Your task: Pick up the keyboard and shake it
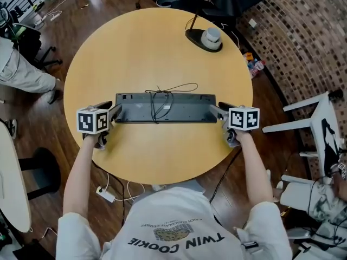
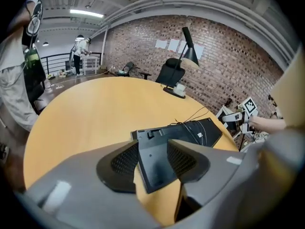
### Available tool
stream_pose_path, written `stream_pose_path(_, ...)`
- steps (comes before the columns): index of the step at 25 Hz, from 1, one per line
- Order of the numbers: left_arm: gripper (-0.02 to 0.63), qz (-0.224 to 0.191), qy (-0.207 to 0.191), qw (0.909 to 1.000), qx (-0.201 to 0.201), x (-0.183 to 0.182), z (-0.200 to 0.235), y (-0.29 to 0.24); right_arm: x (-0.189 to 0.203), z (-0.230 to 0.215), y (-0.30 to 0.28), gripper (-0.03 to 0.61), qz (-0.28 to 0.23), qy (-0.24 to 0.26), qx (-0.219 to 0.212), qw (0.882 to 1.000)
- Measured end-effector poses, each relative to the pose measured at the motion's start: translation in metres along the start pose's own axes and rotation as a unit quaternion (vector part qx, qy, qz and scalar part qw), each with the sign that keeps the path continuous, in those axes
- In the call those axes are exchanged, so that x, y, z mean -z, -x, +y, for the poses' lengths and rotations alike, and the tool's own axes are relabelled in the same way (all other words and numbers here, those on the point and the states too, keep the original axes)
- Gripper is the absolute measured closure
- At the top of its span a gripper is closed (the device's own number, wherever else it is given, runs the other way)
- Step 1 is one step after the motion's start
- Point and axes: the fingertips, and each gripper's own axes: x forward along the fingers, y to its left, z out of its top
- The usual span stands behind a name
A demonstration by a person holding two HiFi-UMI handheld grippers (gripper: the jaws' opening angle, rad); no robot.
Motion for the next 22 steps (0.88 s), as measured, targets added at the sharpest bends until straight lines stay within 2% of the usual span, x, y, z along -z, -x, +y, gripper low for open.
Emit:
stream_pose_path(3,0.394,0.005,0.038,0.9988,0.031,-0.001,0.016,-0.015,-0.004,-0.009,-0.017,0.331,0.018,-0.011,-0.037,0.999)
stream_pose_path(7,0.373,0.026,0.081,0.9904,0.109,0.008,0.019,-0.027,-0.001,-0.03,-0.029,0.328,0.042,-0.027,-0.058,0.997)
stream_pose_path(10,0.366,0.029,0.1,0.9838,0.146,0.01,0.027,-0.031,-0.001,-0.034,-0.036,0.328,0.055,-0.039,-0.093,0.993)
stream_pose_path(13,0.321,0.037,0.104,0.9771,0.182,0.011,0.024,-0.04,-0.009,-0.04,-0.035,0.328,0.047,-0.062,-0.125,0.989)
stream_pose_path(17,0.321,0.056,0.094,0.9755,0.191,0.009,0.024,-0.042,-0.013,-0.042,-0.041,0.328,0.052,-0.093,-0.16,0.981)
stream_pose_path(19,0.313,0.06,0.09,0.9764,0.187,0.006,0.027,-0.045,-0.012,-0.041,-0.044,0.324,0.065,-0.089,-0.171,0.979)
stream_pose_path(22,0.302,0.061,0.102,0.9732,0.197,0.002,0.025,-0.051,-0.015,-0.038,-0.046,0.319,0.077,-0.075,-0.193,0.975)
